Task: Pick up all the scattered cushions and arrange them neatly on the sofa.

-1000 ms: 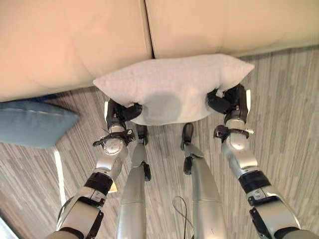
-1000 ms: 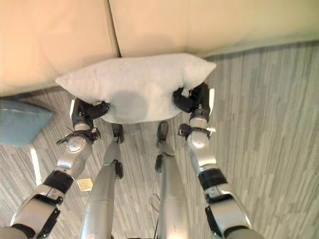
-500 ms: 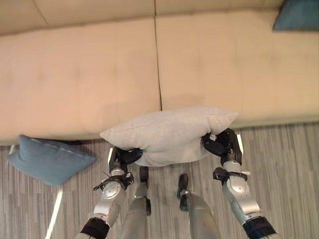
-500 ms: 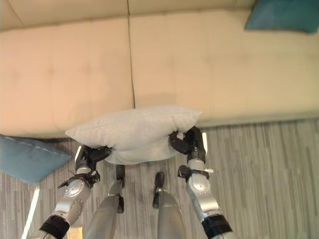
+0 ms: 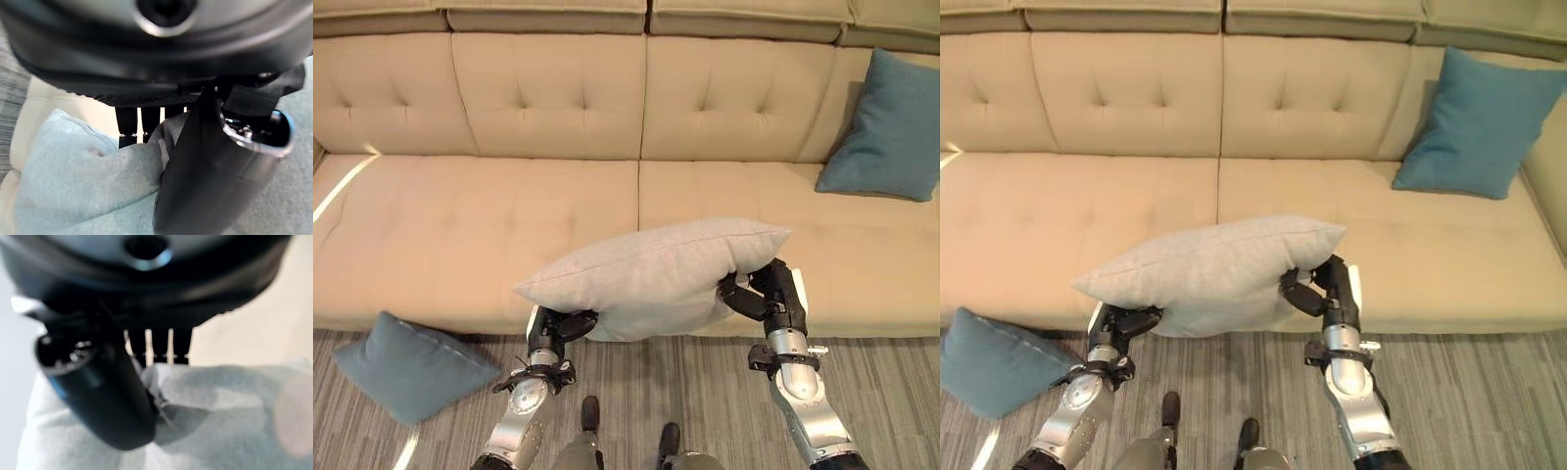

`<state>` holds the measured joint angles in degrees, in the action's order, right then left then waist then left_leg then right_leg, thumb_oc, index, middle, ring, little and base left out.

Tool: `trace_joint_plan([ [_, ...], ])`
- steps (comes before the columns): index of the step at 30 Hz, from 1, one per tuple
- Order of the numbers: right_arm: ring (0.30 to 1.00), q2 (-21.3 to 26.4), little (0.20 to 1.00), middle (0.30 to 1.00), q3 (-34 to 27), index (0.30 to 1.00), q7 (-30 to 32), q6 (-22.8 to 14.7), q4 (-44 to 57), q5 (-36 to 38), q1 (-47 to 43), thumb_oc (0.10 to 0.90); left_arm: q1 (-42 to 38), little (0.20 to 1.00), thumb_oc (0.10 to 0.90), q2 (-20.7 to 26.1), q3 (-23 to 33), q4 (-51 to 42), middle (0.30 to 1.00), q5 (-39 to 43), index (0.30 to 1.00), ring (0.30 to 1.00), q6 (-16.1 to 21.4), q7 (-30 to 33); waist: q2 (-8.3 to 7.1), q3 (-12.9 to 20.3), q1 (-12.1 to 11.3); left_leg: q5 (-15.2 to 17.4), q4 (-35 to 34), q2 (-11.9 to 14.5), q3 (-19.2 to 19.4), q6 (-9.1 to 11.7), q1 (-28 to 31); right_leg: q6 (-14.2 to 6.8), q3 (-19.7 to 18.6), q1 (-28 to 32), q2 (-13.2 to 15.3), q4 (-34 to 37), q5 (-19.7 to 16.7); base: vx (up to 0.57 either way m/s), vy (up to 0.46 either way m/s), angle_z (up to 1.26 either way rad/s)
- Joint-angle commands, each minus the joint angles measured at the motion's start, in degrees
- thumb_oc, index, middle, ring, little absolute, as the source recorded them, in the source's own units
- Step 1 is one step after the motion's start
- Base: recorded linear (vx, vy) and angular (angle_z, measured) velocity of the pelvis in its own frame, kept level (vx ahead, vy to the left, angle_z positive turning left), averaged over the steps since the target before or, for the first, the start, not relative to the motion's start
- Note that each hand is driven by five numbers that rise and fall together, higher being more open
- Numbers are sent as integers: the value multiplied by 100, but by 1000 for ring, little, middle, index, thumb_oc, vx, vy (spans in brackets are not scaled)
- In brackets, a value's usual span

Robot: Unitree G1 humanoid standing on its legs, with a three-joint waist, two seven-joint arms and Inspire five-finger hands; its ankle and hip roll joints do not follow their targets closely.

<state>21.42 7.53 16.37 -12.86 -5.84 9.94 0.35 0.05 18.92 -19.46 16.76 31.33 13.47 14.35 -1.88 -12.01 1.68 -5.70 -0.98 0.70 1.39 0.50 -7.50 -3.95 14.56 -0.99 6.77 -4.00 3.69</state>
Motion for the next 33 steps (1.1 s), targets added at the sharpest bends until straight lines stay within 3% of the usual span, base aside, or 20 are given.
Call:
trace_joint_plan([
  [1, 300, -173, 300, 300, 333, 300, -356, -534, 858, -311, -335, 400, -427, 300, 400, -11, -134, -1248, 300, -560, 300, 300, 570, -548, -158, 504, -70, 830, 304, -69, 265, -84, 273, -533, -334, -300, 191, -724, -315, 42, 143, -31],
  [4, 300, -246, 300, 300, 377, 300, -412, -500, 865, -353, -326, 400, -399, 300, 400, 52, -78, -1255, 300, -621, 300, 300, 534, -494, -89, 392, -17, 860, 258, -63, 245, -253, 428, -629, -622, -764, 140, -1647, -554, 73, 165, -23],
  [5, 300, -261, 300, 300, 367, 300, -425, -504, 865, -366, -289, 400, -404, 300, 400, 30, -50, -1215, 300, -656, 300, 300, 528, -469, -58, 383, 12, 886, 192, -82, 206, -285, 534, -591, -807, -996, 13, -1779, -443, 129, 151, -22],
  [7, 300, -258, 300, 300, 345, 300, -444, -490, 853, -390, -275, 400, -391, 300, 400, -18, -13, -1167, 300, -643, 300, 300, 525, -474, -52, 428, 33, 898, 65, -132, 167, -278, 659, -502, -905, -1064, -143, -1441, -265, 145, 68, -18],
  [10, 300, -248, 300, 300, 354, 300, -439, -491, 832, -389, -292, 400, -365, 300, 400, -36, 7, -1146, 300, -638, 300, 300, 525, -476, -64, 442, 39, 920, -20, -163, 168, -270, 754, -464, -894, -1064, -210, -1096, -277, 156, -16, 6],
  [11, 300, -229, 300, 300, 366, 300, -445, -486, 773, -344, -348, 400, -327, 300, 400, -73, 30, -1149, 300, -594, 300, 300, 524, -511, -140, 452, 57, 997, -65, -254, 123, -247, 902, -462, -831, -1177, -280, -309, -534, 188, -45, -5],
  [15, 300, -193, 300, 300, 377, 300, -450, -475, 745, -375, -362, 400, -358, 300, 400, -106, 53, -1120, 300, -574, 300, 300, 559, -560, -169, 452, 106, 1118, -45, -305, -9, -215, 1085, -488, -841, -1155, -356, 23, -684, 197, -68, 10],
  [19, 300, -130, 300, 300, 306, 300, -470, -487, 815, -439, -224, 400, -346, 300, 400, -212, 20, -1134, 300, -570, 300, 300, 566, -574, -212, 539, 150, 1298, 110, -286, -90, -104, 1161, -365, -1040, -924, -451, 20, -636, 201, -119, 23],
  [20, 300, -51, 300, 300, 236, 300, -462, -498, 877, -462, -86, 400, -345, 300, 400, -270, -49, -1113, 300, -561, 300, 300, 557, -604, -188, 639, 237, 1415, 362, -150, -87, 76, 1177, -267, -945, -719, -471, 72, -553, 276, -228, 33],
  [21, 300, 21, 300, 300, 176, 300, -459, -493, 906, -448, -6, 400, -408, 300, 400, -300, -100, -1098, 300, -569, 300, 300, 550, -598, -232, 574, 278, 1190, 1282, -86, -44, 251, 845, -148, -946, -538, -471, 85, -480, 271, -229, 50],
  [22, 300, 22, 300, 300, 173, 300, -459, -493, 907, -447, -7, 400, -412, 300, 400, -301, -101, -1096, 300, -569, 300, 300, 550, -598, -224, 576, 290, 1220, 1350, -79, -58, 255, 802, -145, -931, -545, -476, 84, -481, 78, -154, 81],
  [23, 300, 67, 300, 300, 150, 300, -441, -502, 901, -435, -7, 400, -464, 300, 400, -324, -125, -1079, 300, -541, 300, 300, 544, -572, -268, 500, 300, 1066, 2027, -55, -36, 328, 400, -61, -900, -481, -445, 95, -461, 8, -115, 72],
  [25, 300, 93, 300, 300, 115, 300, -418, -474, 872, -384, 11, 400, -511, 300, 400, -342, -105, -1032, 300, -515, 300, 300, 543, -556, -323, 439, 310, 944, 2574, 74, 169, 306, 30, 37, -876, -365, -427, 152, -364, 70, -135, 25],
  [26, 300, 99, 300, 300, 71, 300, -407, -449, 844, -357, 46, 400, -523, 300, 400, -319, -61, -1031, 300, -509, 300, 300, 529, -570, -347, 449, 268, 1091, 2431, 84, 291, 197, -268, 52, -855, -245, -411, 226, -282, 105, -66, 6],
  [28, 300, 81, 300, 300, 48, 300, -406, -446, 841, -343, 63, 400, -492, 300, 400, -304, -50, -1034, 300, -504, 300, 300, 521, -581, -364, 475, 238, 1221, 2124, 32, 297, 126, -279, 23, -882, -192, -395, 263, -250, 203, 0, 7],
  [29, 300, 68, 300, 300, 25, 300, -391, -441, 815, -326, 91, 400, -444, 300, 400, -300, -26, -1047, 300, -536, 300, 300, 497, -552, -332, 504, 182, 1046, 1564, -35, 208, 118, -395, -4, -908, -105, -454, 315, -204, 235, 31, 2],
  [30, 300, 68, 300, 300, 26, 300, -391, -441, 815, -326, 96, 400, -438, 300, 400, -300, -28, -1050, 300, -539, 300, 300, 495, -550, -345, 500, 182, 1022, 1505, -52, 211, 116, -352, -7, -909, -86, -439, 320, -197, 237, 47, 2],
  [33, 300, 47, 300, 300, 27, 300, -338, -418, 759, -294, 53, 400, -454, 300, 400, -289, 4, -1117, 300, -550, 300, 300, 487, -503, -272, 474, 30, 495, 831, -113, 27, 203, -630, -1, -1050, 148, -591, 378, -47, 190, 63, -7],
])
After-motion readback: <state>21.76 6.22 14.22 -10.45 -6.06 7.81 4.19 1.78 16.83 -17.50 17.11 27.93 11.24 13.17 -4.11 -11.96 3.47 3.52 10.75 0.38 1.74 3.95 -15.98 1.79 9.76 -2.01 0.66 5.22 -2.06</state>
